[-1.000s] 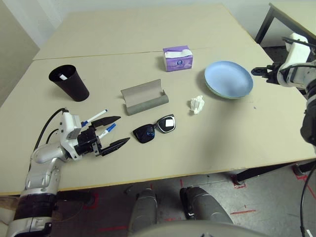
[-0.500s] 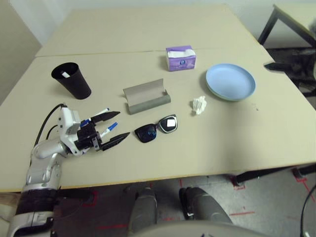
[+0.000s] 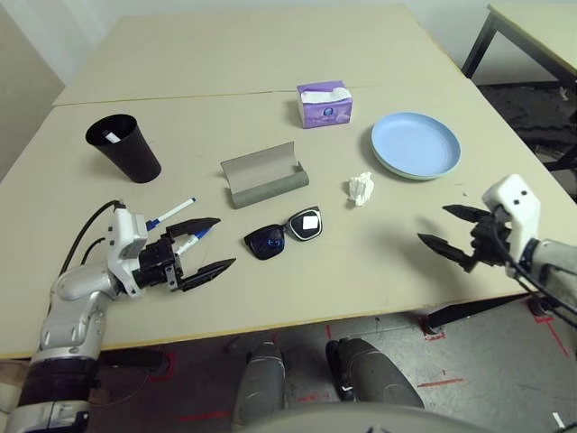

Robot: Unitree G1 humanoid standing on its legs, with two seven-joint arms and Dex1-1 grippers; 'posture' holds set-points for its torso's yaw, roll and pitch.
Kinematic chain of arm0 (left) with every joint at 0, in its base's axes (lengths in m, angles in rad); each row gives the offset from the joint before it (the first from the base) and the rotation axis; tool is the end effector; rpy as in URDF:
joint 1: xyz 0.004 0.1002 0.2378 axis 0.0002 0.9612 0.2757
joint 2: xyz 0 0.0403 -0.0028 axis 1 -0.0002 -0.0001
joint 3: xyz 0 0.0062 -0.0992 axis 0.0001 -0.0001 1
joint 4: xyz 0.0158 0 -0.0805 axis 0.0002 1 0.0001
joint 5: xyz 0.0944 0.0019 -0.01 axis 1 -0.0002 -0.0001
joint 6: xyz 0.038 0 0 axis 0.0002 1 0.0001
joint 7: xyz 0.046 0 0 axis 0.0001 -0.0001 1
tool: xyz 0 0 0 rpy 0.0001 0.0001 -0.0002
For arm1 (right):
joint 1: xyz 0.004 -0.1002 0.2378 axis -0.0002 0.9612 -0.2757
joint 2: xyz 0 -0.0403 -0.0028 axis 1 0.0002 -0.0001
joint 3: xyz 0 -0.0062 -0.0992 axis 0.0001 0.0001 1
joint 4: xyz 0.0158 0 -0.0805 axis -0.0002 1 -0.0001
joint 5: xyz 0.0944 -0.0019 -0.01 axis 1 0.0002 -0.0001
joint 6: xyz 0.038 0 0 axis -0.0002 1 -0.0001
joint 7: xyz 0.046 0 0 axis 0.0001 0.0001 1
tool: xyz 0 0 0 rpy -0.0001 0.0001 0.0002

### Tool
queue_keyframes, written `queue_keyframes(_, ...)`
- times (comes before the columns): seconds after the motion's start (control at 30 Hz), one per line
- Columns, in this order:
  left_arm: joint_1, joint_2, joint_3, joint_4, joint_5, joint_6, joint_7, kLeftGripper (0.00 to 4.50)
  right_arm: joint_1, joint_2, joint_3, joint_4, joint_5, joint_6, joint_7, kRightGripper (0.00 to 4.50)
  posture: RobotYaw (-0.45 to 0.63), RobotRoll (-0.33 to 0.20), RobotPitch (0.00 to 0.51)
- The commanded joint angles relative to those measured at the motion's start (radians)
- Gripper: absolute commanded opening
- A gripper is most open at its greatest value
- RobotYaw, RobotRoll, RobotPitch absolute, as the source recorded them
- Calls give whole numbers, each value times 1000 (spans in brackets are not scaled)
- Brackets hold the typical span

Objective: Organize and tidy the items on the table.

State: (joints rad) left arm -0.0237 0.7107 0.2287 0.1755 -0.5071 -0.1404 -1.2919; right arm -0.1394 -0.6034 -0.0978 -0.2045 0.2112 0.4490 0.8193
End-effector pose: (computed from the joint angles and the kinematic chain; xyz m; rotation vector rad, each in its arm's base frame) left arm 0.1926 0.3207 0.1116 0.2587 0.0003 -1.0153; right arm 0.2172 -0.2497 0.1323 -0.3297 0.2274 0.7234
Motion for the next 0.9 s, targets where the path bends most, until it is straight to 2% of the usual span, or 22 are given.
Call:
queue_keyframes(0.03,-7,-1,-3,9,12,0,4,4500,-70,43,48,80,-23,-37,-46,4460,-33,0,149)
queue_keyframes(0.2,-13,-8,-4,9,10,3,14,4500,-186,123,104,188,-40,-62,-93,4460,-24,0,144)
queue_keyframes(0.37,-21,-10,-6,21,16,-3,15,4500,-253,172,154,261,-52,-90,-103,4460,-22,0,142)
queue_keyframes(0.6,-28,-13,2,35,14,-5,23,4500,-268,225,203,242,-50,-64,-120,4460,-10,0,140)
queue_keyframes(0.9,-18,-15,-6,24,20,-17,23,4500,-311,242,232,340,-86,-99,-134,4460,0,0,134)
